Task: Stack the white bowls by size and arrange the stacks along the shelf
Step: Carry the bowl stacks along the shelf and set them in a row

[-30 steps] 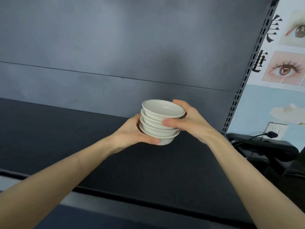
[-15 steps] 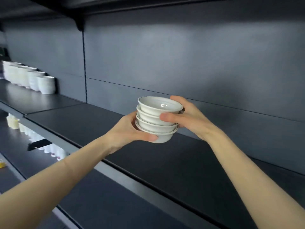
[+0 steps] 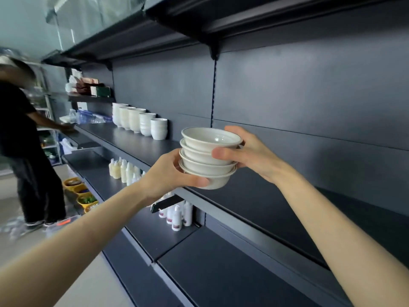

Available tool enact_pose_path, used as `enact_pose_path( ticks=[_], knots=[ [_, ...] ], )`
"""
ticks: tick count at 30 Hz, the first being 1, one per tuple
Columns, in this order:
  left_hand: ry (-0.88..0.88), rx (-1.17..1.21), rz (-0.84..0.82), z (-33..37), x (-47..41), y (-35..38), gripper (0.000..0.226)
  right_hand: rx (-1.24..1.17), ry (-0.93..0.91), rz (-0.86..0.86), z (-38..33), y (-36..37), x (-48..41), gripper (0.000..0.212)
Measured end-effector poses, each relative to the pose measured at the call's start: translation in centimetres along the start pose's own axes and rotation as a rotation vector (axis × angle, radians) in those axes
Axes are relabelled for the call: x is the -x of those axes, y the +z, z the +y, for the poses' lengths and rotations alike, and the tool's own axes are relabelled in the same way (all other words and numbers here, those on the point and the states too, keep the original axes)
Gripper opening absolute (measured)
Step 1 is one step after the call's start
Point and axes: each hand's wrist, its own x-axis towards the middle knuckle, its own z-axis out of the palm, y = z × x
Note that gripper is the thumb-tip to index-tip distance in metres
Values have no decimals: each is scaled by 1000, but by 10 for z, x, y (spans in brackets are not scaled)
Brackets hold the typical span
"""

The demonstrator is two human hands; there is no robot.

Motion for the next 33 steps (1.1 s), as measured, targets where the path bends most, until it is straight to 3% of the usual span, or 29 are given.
enact_pose_path(
  ticks=[4, 8, 12, 19, 25, 30, 33],
  knots=[
    [8, 1, 54, -24, -14, -70, 71, 12, -36, -49, -1, 47, -66, 59],
    [21, -10, 112, -49, -34, -134, 75, -11, -63, -111, 4, 88, -133, 75],
    [17, -49, 176, -79, -62, -208, 71, -46, -119, -175, 19, 130, -217, 32],
    [3, -89, 244, -118, -106, -311, 66, -92, -167, -246, 31, 192, -328, 32],
    [11, -76, 190, -167, -158, -397, 68, -89, -105, -206, 55, 242, -422, 48],
    [19, -53, 53, -212, -214, -466, 66, -85, -56, -81, 77, 278, -485, 38],
    [24, -30, -63, -237, -247, -496, 67, -57, -8, 13, 87, 294, -508, 46]
  ],
)
